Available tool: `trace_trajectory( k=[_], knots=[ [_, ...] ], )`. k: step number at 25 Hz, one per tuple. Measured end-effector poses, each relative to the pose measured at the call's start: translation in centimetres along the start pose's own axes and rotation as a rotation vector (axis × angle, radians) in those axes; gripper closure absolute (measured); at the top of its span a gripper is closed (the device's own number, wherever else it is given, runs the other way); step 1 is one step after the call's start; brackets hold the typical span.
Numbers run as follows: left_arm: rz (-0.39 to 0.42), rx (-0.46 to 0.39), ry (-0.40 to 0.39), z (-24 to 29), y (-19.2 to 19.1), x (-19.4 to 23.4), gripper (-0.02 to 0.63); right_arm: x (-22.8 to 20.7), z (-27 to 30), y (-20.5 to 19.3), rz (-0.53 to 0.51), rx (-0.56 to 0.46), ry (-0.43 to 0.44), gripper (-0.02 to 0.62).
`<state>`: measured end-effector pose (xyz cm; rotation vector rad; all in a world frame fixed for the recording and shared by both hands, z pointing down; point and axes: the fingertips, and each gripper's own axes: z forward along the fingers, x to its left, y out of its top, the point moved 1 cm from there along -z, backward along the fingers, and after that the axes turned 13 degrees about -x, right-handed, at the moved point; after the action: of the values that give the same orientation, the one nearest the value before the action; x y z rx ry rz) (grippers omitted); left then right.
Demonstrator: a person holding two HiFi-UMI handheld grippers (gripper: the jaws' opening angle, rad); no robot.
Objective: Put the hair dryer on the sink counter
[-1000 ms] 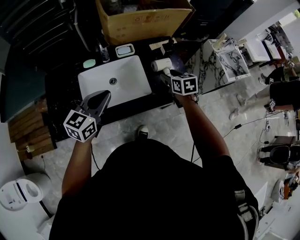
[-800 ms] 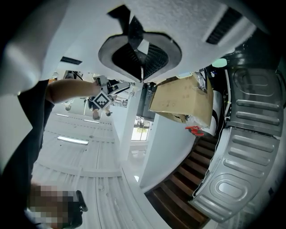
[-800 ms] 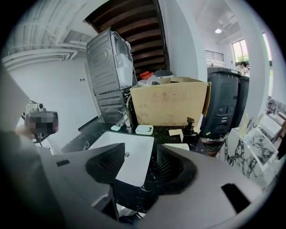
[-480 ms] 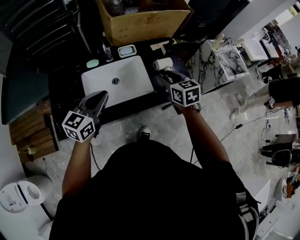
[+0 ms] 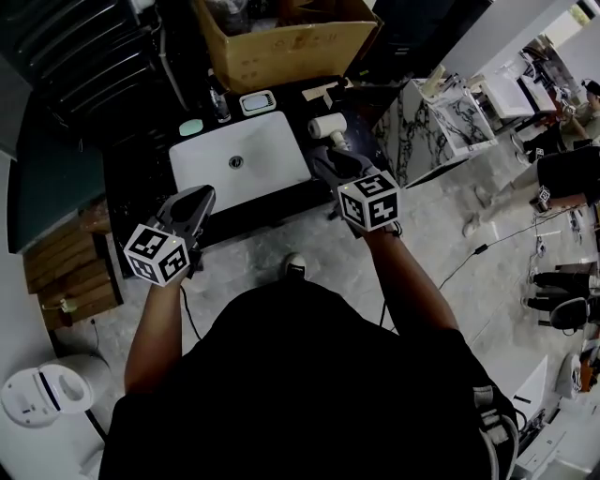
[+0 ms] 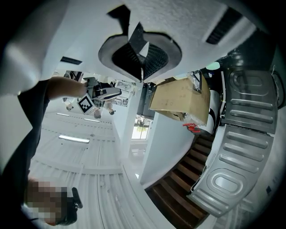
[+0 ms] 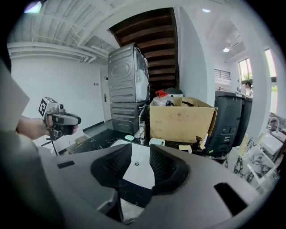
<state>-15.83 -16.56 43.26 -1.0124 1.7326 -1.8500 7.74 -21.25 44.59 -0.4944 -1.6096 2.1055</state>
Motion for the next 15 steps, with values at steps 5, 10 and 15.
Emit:
trace_trajectory(
  k=[5, 10, 15],
  knots=[
    [0.011, 0.0, -0.009, -1.4, 0.3, -1.1, 0.583, 2.0, -1.5, 0.7, -0.012, -0.038, 0.016, 0.474],
    [0.015, 0.004, -0.013, -2.6, 0.4, -1.6, 0.583, 3.5, -2.5, 1.3, -0.044, -0.062, 0.013, 0.493],
    [0.014, 0.003, -0.019, -3.9, 0.5, -2.4, 0.583, 4.8, -3.8, 1.2, -0.053, -0.068, 0.012, 0.508]
  ],
)
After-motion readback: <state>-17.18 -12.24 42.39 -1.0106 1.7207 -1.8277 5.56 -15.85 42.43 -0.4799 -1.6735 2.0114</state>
